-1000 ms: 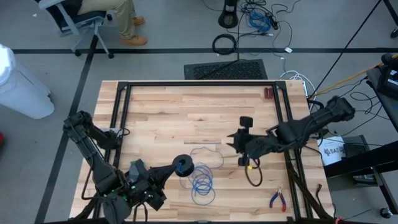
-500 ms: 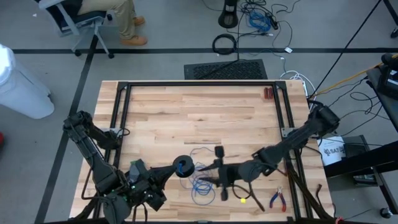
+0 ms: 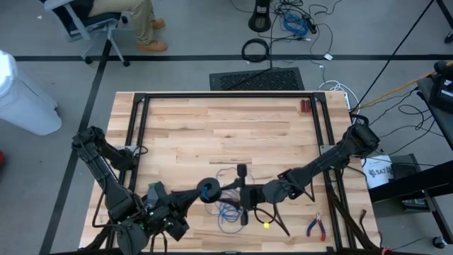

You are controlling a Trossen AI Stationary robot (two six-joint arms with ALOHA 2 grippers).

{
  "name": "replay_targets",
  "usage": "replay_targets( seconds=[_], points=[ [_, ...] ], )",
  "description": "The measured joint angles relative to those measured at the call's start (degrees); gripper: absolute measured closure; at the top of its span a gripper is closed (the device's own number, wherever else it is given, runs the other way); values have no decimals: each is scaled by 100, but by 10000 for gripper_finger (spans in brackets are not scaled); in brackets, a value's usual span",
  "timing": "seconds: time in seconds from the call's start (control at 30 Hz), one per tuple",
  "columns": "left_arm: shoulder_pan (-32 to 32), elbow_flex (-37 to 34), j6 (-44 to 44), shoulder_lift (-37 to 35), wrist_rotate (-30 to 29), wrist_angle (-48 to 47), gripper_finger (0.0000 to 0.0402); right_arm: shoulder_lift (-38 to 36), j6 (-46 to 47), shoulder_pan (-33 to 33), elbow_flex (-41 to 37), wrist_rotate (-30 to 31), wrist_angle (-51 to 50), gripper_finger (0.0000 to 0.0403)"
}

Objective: Coil cords
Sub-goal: Uncoil the blue wire from the spool

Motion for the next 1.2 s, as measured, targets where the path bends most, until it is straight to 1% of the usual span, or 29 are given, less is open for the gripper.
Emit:
replay_targets(
  seconds=[0.17,0.3,0.5,0.57,0.6,0.7,0.77,0.9,1.1,1.2],
  points=[
    [2,0,-121,0,152,-2,400,2,25,-27,0,-21,-47,281],
    [22,-1,-122,2,154,-4,400,2,129,-71,0,-275,-55,282],
    [43,-2,-125,4,208,-3,400,2,231,-141,0,-337,-56,283],
    [67,-2,-129,4,217,1,400,2,311,-179,0,-539,-56,287],
    [78,-2,-129,4,218,1,400,2,343,-195,0,-620,-58,291],
    [132,-2,-144,4,220,12,400,2,370,-223,0,-617,-54,313],
    [165,-2,-249,4,266,14,400,2,371,-232,0,-649,-58,337],
    [209,-2,-281,4,289,16,400,2,454,-286,0,-988,-68,392],
    [188,-2,-286,4,289,16,400,2,511,-287,0,-1040,-149,400],
    [139,-2,-286,4,289,16,400,-98,618,-275,0,-1042,-580,401]
  ],
)
